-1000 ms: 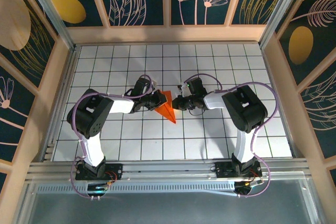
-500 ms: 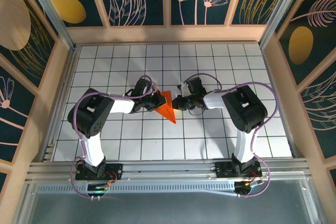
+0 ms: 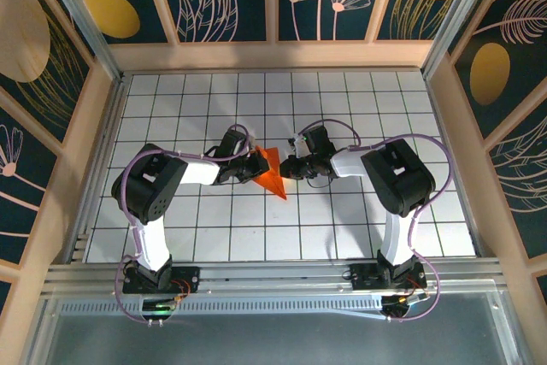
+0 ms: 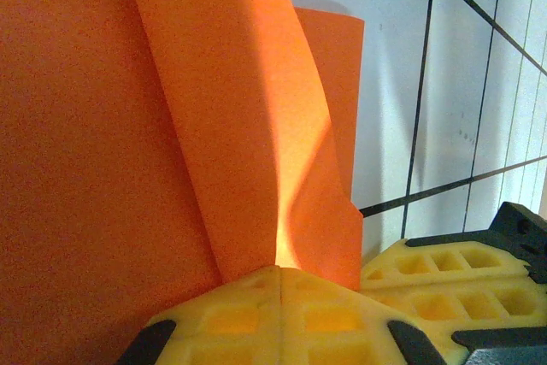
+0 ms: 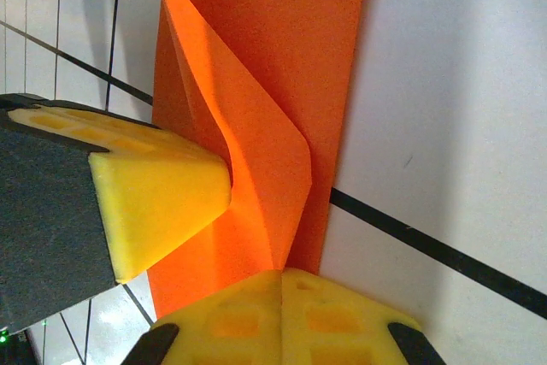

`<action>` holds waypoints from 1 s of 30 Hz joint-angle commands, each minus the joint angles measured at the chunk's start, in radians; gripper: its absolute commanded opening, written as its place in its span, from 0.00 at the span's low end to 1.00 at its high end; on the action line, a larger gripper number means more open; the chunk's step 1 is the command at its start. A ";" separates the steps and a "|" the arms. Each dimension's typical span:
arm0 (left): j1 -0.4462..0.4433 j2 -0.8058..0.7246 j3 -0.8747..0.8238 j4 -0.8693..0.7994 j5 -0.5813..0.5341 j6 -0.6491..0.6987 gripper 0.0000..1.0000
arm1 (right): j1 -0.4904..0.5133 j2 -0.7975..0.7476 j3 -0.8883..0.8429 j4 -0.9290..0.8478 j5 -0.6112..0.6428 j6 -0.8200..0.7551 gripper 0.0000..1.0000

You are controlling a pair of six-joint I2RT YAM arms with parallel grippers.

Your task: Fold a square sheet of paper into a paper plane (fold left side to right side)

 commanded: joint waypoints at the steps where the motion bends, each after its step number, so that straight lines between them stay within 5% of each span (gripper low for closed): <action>1: -0.002 0.020 0.009 -0.054 -0.035 0.027 0.05 | 0.024 0.090 -0.016 -0.076 0.140 -0.040 0.05; 30: -0.002 0.040 -0.034 -0.058 -0.075 0.026 0.01 | -0.043 -0.116 0.008 -0.069 0.054 -0.012 0.35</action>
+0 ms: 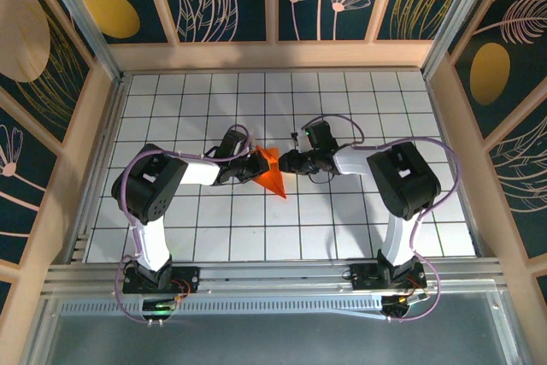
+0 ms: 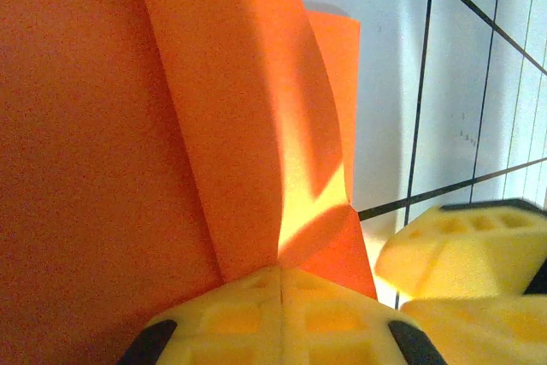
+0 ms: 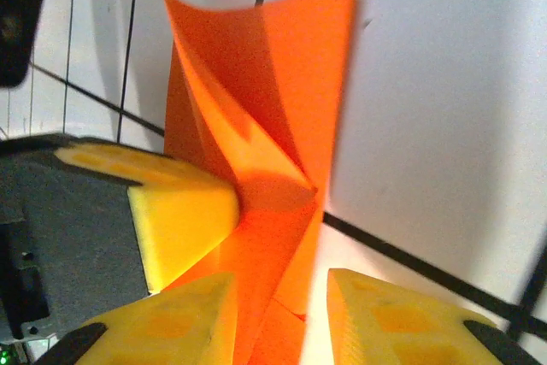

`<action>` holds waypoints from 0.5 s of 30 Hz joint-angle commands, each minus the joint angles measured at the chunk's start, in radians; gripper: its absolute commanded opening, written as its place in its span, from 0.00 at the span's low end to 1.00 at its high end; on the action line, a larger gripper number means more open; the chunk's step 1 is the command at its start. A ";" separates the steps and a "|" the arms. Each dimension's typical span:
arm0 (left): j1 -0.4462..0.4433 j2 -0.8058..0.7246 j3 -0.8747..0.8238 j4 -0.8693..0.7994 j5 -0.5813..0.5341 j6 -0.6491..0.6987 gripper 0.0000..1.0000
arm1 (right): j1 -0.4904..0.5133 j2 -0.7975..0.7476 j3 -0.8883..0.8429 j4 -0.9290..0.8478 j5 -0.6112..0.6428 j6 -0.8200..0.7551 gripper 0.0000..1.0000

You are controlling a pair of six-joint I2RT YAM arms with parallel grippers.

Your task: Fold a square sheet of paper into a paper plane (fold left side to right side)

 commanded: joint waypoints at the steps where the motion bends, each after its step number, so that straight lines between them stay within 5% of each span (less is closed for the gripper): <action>1: 0.001 0.039 -0.031 -0.066 -0.064 0.021 0.01 | -0.018 -0.071 -0.022 -0.024 0.021 -0.019 0.35; 7: 0.001 0.039 -0.031 -0.066 -0.064 0.021 0.01 | -0.024 -0.150 -0.064 -0.049 -0.039 -0.026 0.32; 15: 0.001 0.041 -0.029 -0.065 -0.066 0.020 0.01 | 0.009 -0.190 -0.144 0.028 -0.220 0.048 0.04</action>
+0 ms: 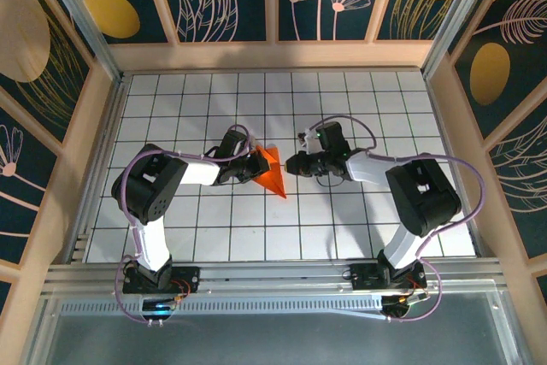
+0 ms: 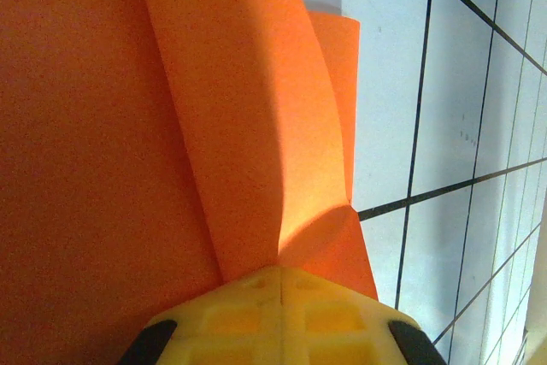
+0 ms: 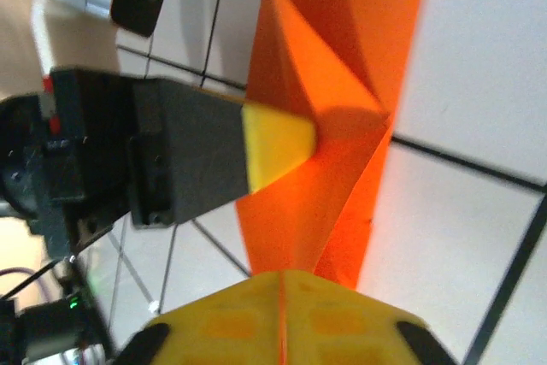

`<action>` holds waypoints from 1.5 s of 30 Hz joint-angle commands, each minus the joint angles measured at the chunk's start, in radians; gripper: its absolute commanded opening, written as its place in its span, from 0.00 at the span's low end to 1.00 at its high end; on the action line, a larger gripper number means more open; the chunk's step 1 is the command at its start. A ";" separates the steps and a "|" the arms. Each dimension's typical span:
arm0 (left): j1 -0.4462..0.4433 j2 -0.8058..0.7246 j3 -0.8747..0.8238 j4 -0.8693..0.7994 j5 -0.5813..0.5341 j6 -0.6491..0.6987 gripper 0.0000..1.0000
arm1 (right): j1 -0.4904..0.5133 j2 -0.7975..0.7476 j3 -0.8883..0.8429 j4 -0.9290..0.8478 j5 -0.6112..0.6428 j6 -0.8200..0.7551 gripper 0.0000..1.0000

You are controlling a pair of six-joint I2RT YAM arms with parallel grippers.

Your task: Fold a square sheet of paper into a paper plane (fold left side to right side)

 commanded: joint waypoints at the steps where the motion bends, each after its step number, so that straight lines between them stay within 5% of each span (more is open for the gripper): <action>1: 0.001 0.041 -0.029 -0.065 -0.065 0.020 0.00 | 0.033 -0.019 -0.029 0.035 -0.095 0.029 0.02; 45: 0.000 0.036 -0.024 -0.070 -0.071 0.018 0.00 | 0.109 0.072 -0.112 0.107 -0.066 0.063 0.00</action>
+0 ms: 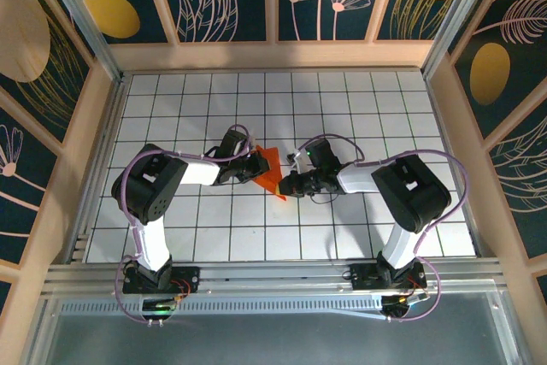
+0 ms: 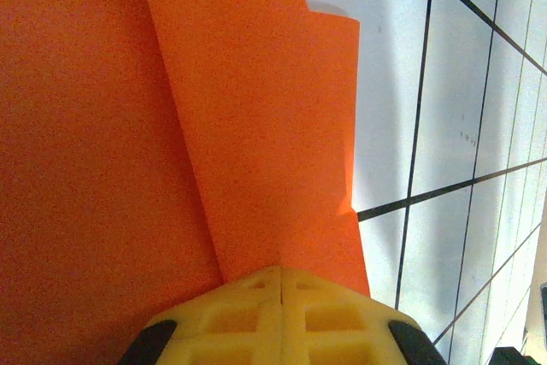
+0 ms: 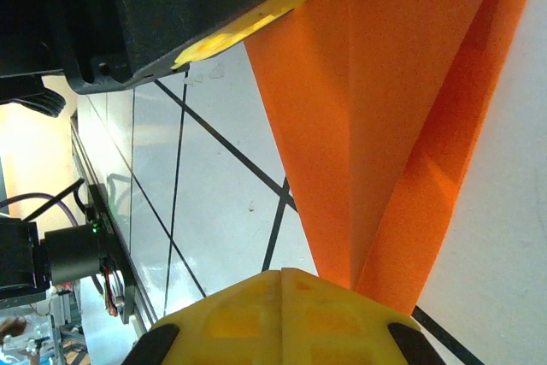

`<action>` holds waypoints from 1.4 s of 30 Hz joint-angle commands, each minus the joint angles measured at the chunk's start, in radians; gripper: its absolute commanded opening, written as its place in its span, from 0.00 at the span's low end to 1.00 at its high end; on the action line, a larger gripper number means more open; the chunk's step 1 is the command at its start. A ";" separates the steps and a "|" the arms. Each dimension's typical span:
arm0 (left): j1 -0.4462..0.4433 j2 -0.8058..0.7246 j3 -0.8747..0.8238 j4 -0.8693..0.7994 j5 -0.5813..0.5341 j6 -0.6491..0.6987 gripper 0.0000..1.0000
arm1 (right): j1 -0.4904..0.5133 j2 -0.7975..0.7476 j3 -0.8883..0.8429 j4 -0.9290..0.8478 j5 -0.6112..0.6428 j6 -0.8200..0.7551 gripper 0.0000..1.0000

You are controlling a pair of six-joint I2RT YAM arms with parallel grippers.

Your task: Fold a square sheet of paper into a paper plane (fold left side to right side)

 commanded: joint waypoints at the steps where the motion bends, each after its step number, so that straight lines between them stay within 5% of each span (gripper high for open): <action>1: 0.000 0.035 -0.024 -0.070 -0.072 0.019 0.00 | 0.010 0.012 -0.018 0.001 0.015 0.001 0.00; 42: 0.000 0.041 -0.022 -0.072 -0.075 0.020 0.00 | 0.010 -0.011 -0.044 -0.062 0.052 -0.038 0.00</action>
